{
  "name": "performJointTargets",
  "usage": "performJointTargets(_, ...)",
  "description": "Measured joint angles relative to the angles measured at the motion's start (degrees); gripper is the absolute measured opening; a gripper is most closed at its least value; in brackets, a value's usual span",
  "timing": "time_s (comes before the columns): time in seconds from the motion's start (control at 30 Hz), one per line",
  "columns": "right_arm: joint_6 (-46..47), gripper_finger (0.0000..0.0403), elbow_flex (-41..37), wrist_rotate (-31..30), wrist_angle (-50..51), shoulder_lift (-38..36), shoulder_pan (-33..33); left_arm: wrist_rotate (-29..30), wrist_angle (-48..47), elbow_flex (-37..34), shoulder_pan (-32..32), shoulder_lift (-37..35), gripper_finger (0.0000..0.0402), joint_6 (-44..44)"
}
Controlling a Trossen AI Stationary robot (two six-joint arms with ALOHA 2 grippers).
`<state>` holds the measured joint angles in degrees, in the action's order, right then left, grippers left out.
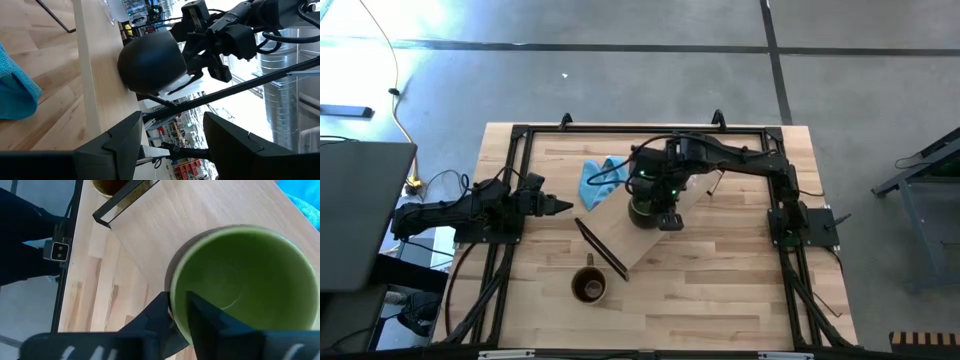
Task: Stack small to large cups/mugs on shelf
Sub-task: Put the black mug on the shelf
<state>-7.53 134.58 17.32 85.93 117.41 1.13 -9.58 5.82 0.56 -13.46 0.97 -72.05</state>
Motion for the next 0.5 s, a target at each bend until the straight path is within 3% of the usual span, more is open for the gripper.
performJointTargets(0.23,0.2,0.0073,-0.1,-0.2,0.0,0.0,0.0,-0.7,0.0,0.0,0.0,0.0,0.0200,0.0)
performJointTargets(0.5,1.3,0.0056,-0.1,0.1,0.5,1.4,0.0,-1.0,0.1,0.0,0.0,0.0,0.0200,0.0)
